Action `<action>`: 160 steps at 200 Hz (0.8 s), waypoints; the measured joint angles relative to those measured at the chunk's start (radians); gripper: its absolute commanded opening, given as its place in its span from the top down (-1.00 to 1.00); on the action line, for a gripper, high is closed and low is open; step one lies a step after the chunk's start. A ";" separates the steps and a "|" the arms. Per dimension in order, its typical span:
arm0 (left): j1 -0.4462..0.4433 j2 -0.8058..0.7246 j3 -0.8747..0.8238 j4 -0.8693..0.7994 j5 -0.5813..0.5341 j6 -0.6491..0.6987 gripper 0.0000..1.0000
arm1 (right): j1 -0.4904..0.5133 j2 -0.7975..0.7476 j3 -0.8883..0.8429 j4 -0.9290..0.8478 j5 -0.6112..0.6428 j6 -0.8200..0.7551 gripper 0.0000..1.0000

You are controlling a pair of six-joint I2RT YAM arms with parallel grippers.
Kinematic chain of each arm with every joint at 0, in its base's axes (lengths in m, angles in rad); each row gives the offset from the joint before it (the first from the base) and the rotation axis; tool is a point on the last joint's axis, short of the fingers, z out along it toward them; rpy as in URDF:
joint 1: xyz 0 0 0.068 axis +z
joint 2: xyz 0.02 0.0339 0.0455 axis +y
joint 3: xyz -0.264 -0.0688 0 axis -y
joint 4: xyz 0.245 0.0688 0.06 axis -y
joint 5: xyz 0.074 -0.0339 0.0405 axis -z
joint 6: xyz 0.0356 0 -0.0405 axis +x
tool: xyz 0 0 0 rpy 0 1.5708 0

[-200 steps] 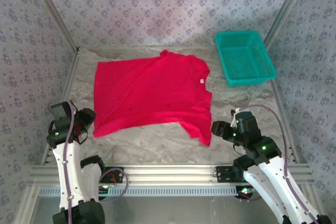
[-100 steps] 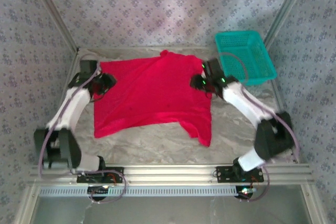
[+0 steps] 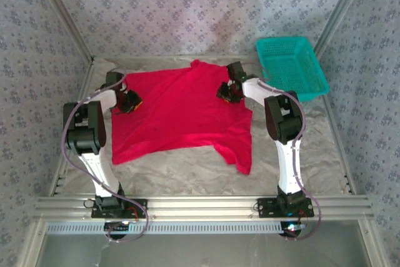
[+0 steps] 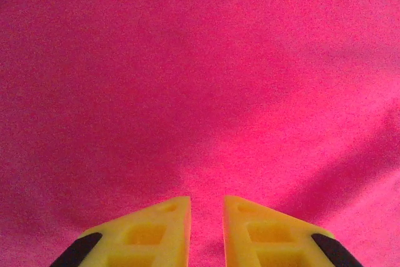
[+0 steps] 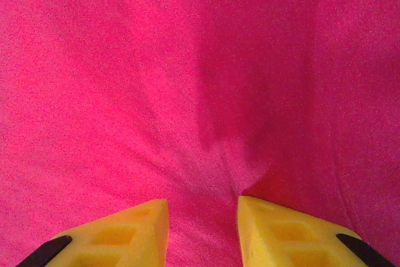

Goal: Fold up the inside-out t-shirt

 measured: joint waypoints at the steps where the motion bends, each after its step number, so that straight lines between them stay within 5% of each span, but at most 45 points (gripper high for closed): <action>1: 0.001 0.000 -0.003 0.001 0.001 0.000 0.59 | 0.000 -0.002 -0.005 0.002 0.000 0.001 0.31; 64: 0.071 -0.158 -0.239 0.045 0.038 0.026 0.51 | 0.027 -0.392 -0.532 0.034 0.060 0.065 0.30; 94: 0.065 -0.196 -0.266 0.000 0.029 0.048 0.51 | 0.087 -0.511 -0.598 -0.067 0.100 0.079 0.04; 127: 0.058 -0.212 -0.246 -0.059 -0.007 0.066 0.52 | 0.063 -0.491 -0.357 -0.166 0.142 -0.002 -0.05; 160: 0.012 -0.212 -0.199 -0.071 -0.027 0.072 0.56 | 0.002 -0.183 0.150 -0.172 0.188 -0.099 -0.07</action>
